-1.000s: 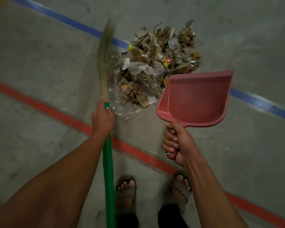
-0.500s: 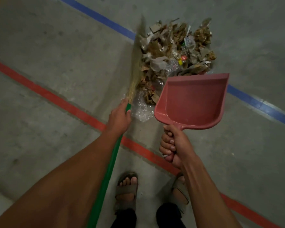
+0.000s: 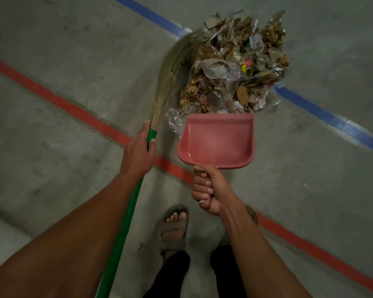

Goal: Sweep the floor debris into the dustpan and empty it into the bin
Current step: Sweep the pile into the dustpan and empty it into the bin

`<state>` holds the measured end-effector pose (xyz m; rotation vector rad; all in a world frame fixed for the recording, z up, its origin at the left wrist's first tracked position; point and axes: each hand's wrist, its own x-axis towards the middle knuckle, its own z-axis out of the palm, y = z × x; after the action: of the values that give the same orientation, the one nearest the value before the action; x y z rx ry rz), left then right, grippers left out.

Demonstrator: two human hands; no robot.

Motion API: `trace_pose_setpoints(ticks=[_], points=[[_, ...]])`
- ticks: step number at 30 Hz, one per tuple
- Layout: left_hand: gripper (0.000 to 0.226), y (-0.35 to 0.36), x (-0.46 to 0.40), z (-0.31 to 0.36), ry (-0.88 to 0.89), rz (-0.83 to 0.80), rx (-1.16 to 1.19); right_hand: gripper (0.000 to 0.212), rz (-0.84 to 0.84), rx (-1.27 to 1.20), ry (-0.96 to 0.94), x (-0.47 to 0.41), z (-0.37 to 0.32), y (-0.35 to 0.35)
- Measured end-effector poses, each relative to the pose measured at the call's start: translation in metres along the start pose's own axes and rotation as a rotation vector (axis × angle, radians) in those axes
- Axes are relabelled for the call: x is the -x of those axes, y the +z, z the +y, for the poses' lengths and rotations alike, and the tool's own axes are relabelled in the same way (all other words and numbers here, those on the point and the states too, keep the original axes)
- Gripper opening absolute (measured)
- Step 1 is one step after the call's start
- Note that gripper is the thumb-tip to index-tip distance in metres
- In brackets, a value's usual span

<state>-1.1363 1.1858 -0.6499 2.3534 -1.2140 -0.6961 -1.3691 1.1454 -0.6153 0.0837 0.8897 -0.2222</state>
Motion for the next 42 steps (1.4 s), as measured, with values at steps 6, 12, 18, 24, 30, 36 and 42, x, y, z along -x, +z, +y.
trace_pose_setpoints(ticks=[6,12,18,24,30,36,42], points=[[0.063,-0.022,0.006,-0.027,0.104,0.018,-0.036,0.035,-0.105,-0.113,0.225,-0.033,0.077,-0.016],[0.062,-0.008,-0.018,-0.067,0.098,0.009,-0.015,0.037,-0.12,-0.278,0.252,-0.111,0.107,-0.043],[0.062,0.008,-0.033,-0.089,0.1,-0.009,0.015,0.046,-0.156,-0.338,0.162,-0.165,0.089,-0.051],[0.062,0.007,-0.046,-0.073,0.153,-0.057,0.031,0.044,-0.159,-0.332,0.126,-0.178,0.045,-0.034],[0.063,0.021,-0.08,-0.035,0.222,-0.096,0.026,0.047,-0.155,-0.324,0.075,-0.191,-0.001,-0.022],[0.063,0.063,-0.144,-0.005,0.263,-0.049,0.051,0.048,-0.127,-0.272,0.002,-0.223,-0.048,-0.03],[0.063,0.117,-0.202,0.009,0.335,-0.124,0.013,0.044,-0.095,-0.167,-0.007,-0.244,-0.082,-0.047]])
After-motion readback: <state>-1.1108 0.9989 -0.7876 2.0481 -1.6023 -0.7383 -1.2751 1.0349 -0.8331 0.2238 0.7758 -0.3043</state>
